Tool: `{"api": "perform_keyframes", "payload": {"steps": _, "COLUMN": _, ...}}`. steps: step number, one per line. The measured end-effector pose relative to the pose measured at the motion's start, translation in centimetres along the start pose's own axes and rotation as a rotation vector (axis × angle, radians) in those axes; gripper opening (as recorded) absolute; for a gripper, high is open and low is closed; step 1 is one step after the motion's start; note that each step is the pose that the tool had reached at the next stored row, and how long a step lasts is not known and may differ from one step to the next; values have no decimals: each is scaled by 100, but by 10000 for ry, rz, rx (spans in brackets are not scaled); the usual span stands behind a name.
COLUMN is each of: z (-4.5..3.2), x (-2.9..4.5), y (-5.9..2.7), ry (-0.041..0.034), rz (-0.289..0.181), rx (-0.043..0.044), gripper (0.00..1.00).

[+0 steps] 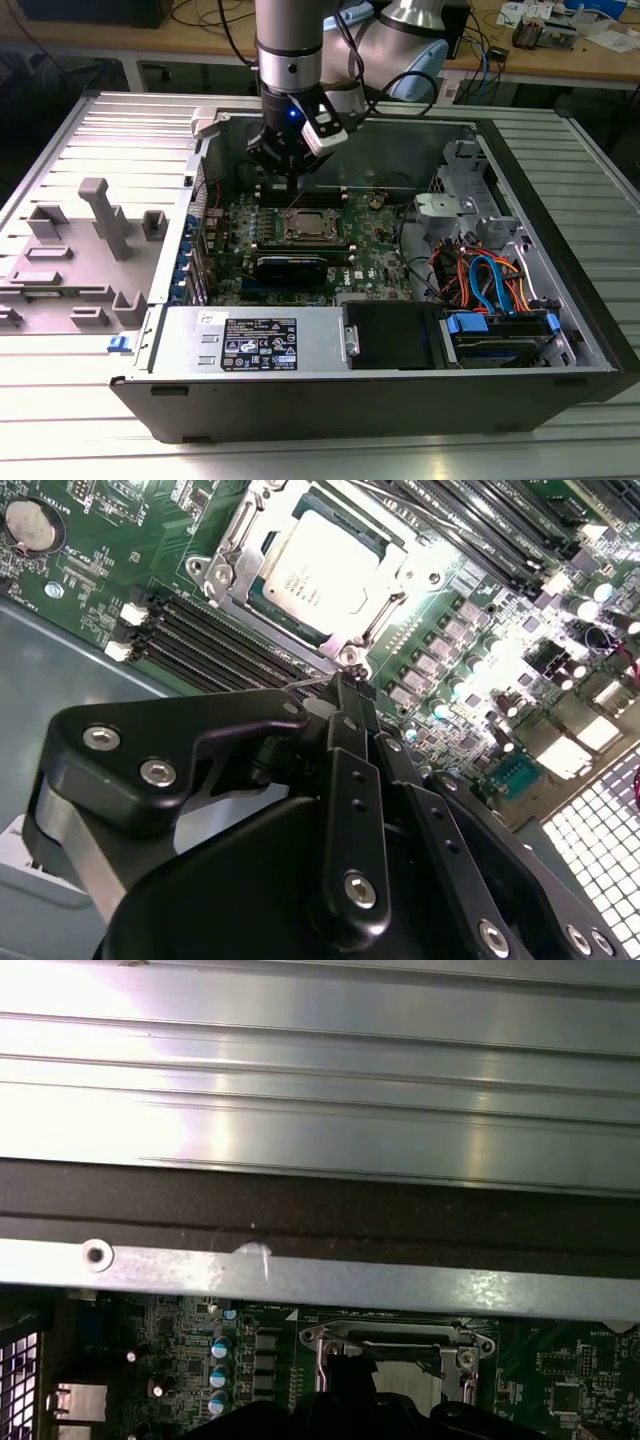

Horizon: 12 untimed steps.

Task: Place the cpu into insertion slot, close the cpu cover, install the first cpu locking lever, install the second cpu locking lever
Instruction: 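Install the first cpu locking lever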

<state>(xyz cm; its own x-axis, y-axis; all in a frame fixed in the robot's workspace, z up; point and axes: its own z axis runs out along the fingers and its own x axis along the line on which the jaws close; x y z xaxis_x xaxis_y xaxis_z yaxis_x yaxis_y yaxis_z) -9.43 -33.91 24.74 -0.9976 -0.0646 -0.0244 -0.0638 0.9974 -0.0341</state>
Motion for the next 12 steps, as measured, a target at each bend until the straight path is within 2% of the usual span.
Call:
{"api": "perform_keyframes", "payload": {"steps": 2, "z": 3, "x": -4, "y": 23, "ry": 5, "rz": -3, "rx": 56, "gripper": 11}}
{"api": "perform_keyframes", "payload": {"steps": 5, "z": 8, "x": -9, "y": 39, "ry": 7, "rz": 25, "rx": 92, "gripper": 11}}
{"api": "perform_keyframes", "payload": {"steps": 12, "z": 17, "x": -18, "y": 32, "ry": 16, "rz": 239, "rx": 99, "gripper": 11}}
